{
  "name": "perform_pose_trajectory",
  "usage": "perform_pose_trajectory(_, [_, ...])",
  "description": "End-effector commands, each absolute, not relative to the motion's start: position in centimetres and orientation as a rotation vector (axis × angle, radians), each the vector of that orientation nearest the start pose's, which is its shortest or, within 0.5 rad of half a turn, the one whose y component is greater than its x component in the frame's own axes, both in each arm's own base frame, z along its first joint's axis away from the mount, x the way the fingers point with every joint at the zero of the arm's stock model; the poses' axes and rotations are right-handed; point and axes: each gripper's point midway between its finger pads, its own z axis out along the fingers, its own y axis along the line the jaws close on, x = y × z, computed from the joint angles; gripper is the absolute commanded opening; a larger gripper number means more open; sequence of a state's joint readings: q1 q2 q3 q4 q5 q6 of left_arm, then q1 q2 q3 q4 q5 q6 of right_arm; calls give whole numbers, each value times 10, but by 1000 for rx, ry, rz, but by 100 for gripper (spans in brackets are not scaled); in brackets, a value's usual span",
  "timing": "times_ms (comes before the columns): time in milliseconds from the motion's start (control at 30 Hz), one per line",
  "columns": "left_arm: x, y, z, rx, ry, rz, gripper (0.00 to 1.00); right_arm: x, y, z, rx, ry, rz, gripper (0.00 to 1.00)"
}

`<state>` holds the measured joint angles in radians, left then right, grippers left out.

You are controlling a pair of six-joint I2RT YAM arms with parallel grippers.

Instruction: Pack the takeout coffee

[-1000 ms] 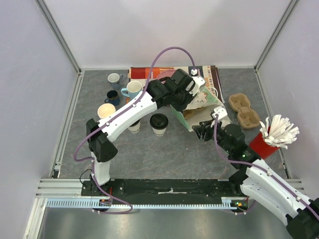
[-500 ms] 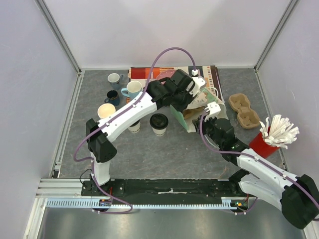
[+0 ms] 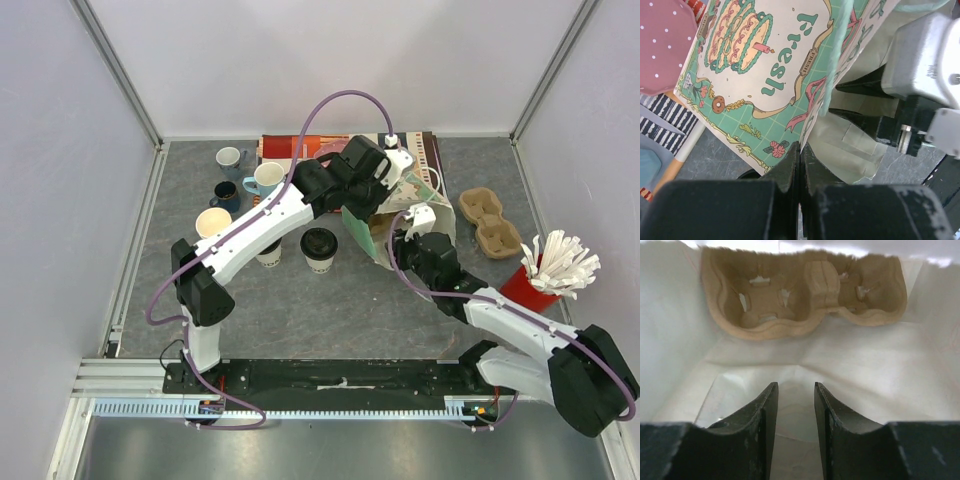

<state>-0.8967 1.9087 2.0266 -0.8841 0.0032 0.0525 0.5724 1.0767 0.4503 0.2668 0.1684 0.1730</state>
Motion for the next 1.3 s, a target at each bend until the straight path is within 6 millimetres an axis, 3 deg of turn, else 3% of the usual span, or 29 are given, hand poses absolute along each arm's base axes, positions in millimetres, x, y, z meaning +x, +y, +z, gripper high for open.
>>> perform_pose_trajectory(0, [320,-395,307,1032,1937,-486,2,301,160,102,-265,2033,259,43])
perform_pose_trajectory(300, [316,-403,314,1083,1885,-536,2,309,167,89,-257,2144,237,43])
perform_pose_trajectory(433, [308,-407,296,1186,1878,-561,2,313,170,89,-259,2167,226,48])
perform_pose_trajectory(500, [306,-406,284,1227,1884,-547,2,315,172,95,-226,2134,256,53])
perform_pose_trajectory(567, [302,-406,278,1260,1880,-558,2,324,179,120,-181,2022,323,56])
perform_pose_trajectory(600, [302,-406,273,1283,1878,-557,2,322,178,120,-157,1996,344,56])
perform_pose_trajectory(667, [303,-407,271,1296,1866,-560,2,332,181,155,-93,1827,405,56])
perform_pose_trajectory(800, [305,-409,267,1304,1862,-572,2,344,181,173,-20,1706,435,56])
perform_pose_trajectory(933, [305,-411,267,1294,1870,-580,2,356,192,153,-4,1776,447,55])
perform_pose_trajectory(1067, [304,-408,265,1287,1886,-571,2,347,203,151,52,1812,563,55])
perform_pose_trajectory(1133, [303,-407,262,1285,1901,-570,2,343,193,147,145,1854,543,56])
perform_pose_trajectory(1267, [297,-406,251,1284,1948,-594,2,340,170,135,478,1860,549,69])
